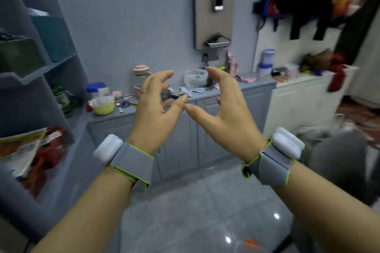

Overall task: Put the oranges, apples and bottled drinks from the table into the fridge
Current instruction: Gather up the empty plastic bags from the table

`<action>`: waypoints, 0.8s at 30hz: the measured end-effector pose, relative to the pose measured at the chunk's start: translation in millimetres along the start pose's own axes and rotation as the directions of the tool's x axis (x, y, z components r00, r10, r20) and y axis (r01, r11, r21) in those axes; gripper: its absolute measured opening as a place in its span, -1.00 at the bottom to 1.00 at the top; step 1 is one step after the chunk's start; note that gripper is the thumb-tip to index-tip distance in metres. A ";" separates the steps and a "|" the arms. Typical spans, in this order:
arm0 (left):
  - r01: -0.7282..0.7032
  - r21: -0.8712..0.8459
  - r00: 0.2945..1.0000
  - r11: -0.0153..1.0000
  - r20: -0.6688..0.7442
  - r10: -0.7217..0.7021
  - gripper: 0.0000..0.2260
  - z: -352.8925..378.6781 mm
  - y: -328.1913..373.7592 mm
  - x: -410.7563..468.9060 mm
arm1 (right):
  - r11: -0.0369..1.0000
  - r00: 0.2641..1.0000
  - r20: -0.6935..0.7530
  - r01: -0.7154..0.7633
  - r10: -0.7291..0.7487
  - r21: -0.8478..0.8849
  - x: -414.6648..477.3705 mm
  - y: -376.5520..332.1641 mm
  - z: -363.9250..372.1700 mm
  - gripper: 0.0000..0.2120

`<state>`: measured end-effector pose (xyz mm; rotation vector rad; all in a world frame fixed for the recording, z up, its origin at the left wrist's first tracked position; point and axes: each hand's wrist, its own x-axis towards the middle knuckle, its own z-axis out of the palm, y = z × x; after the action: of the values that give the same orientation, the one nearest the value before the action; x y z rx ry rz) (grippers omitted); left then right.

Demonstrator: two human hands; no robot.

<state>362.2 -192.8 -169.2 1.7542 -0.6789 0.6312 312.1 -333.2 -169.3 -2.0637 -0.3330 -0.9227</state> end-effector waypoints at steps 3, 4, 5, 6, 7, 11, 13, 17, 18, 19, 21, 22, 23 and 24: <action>-0.013 -0.113 0.991 0.994 0.131 0.028 -0.61 50.8 8.5 -7.0 | 0.990 0.993 -0.093 -0.087 0.077 -0.109 -24.0 13.5 -41.9 -0.32; -0.008 -0.151 0.984 0.988 0.173 0.034 -0.61 67.5 13.5 -10.9 | 0.983 0.987 -0.123 -0.120 0.104 -0.138 -33.4 17.8 -56.2 -0.31; -0.010 -0.189 0.977 0.982 0.209 0.050 -0.61 83.5 19.9 -16.2 | 0.974 0.979 -0.148 -0.161 0.137 -0.162 -42.6 21.3 -71.0 -0.31; -0.007 -0.223 0.967 0.975 0.248 0.064 -0.61 97.8 26.6 -21.9 | 0.962 0.971 -0.176 -0.195 0.161 -0.190 -52.7 24.0 -84.4 -0.31; -0.006 -0.256 0.954 0.967 0.287 0.082 -0.61 112.8 33.3 -27.9 | 0.948 0.961 -0.207 -0.230 0.185 -0.220 -63.4 25.5 -98.3 -0.31; 0.027 -0.332 0.895 0.943 0.429 0.125 -0.59 168.8 65.7 -56.7 | 0.881 0.908 -0.315 -0.370 0.276 -0.294 -107.4 32.8 -153.1 -0.30; 0.042 -0.357 0.862 0.933 0.485 0.147 -0.57 196.5 79.5 -72.1 | 0.854 0.878 -0.371 -0.422 0.302 -0.305 -128.8 33.9 -178.4 -0.31; 0.078 -0.402 0.777 0.912 0.598 0.197 -0.56 260.3 113.0 -111.4 | 0.765 0.803 -0.463 -0.550 0.374 -0.336 -179.7 46.9 -235.3 -0.31; 0.074 -0.398 0.773 0.914 0.602 0.200 -0.56 264.5 114.6 -115.1 | 0.758 0.798 -0.467 -0.558 0.381 -0.337 -185.0 48.9 -238.9 -0.31; 0.079 -0.397 0.761 0.914 0.617 0.202 -0.55 277.0 121.2 -124.6 | 0.740 0.787 -0.478 -0.577 0.391 -0.346 -197.2 51.5 -249.8 -0.32; 0.102 -0.391 0.730 0.915 0.654 0.198 -0.53 304.2 132.4 -145.2 | 0.715 0.762 -0.501 -0.610 0.411 -0.343 -219.6 56.7 -271.1 -0.34; 0.119 -0.392 0.712 0.912 0.674 0.197 -0.52 317.4 136.3 -155.5 | 0.698 0.751 -0.509 -0.627 0.422 -0.346 -230.9 59.9 -281.1 -0.35; 0.131 -0.396 0.692 0.909 0.693 0.202 -0.51 329.9 140.0 -165.9 | 0.677 0.736 -0.518 -0.647 0.436 -0.349 -242.5 64.1 -290.7 -0.35; 0.141 -0.397 0.671 0.907 0.712 0.207 -0.50 342.3 142.7 -176.3 | 0.654 0.716 -0.527 -0.673 0.458 -0.345 -253.7 68.4 -299.7 -0.35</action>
<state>165.4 -532.6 -289.0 1.5381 -1.3096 -0.2742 23.6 -587.3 -275.0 -2.1522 0.8687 -1.0502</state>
